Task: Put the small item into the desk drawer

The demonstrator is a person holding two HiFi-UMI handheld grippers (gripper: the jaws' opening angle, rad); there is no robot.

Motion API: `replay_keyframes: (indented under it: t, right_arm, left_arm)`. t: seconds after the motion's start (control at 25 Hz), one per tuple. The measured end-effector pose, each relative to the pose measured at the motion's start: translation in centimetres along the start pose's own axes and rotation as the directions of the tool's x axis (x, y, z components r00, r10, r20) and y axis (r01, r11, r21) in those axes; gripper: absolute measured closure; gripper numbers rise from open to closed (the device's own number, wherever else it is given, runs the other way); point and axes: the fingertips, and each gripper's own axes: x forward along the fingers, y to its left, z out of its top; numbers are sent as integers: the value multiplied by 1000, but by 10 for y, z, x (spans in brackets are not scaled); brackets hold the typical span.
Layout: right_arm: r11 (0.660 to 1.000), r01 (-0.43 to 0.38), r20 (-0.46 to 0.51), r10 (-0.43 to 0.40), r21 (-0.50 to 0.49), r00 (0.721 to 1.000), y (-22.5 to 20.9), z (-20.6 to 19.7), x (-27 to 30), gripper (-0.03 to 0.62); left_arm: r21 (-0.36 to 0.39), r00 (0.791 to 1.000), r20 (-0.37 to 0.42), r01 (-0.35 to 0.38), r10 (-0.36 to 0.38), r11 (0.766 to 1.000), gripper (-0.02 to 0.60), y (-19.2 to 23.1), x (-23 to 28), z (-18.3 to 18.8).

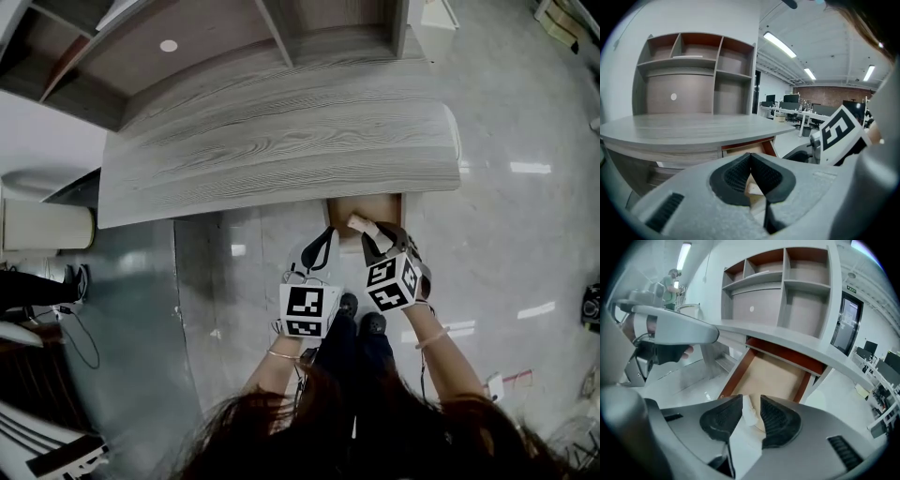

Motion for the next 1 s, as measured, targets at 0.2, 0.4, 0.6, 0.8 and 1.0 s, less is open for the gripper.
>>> replay_keyframes:
  t: [0.2, 0.4, 0.6, 0.8, 1.0]
  right_arm:
    - [1000, 4, 43, -4, -6, 999, -1, 11, -23, 490]
    - [1000, 7, 73, -7, -2, 997, -2, 16, -47, 496]
    - [1000, 10, 98, -10, 4, 995, -2, 20, -73, 503]
    - [1000, 18, 128, -21, 23, 992, -7, 30, -95, 513]
    - [998, 31, 167, -39, 48, 985, -13, 45, -115, 527]
  left_arm:
    - [13, 1000, 14, -15, 15, 1000, 566, -9, -16, 13]
    - [27, 1000, 19, -25, 24, 999, 566, -26, -31, 23]
    - [34, 999, 36, -41, 39, 999, 566, -40, -48, 37]
    - [39, 997, 48, -63, 62, 997, 566, -47, -62, 53]
    - [43, 995, 62, -81, 79, 996, 566, -51, -74, 73]
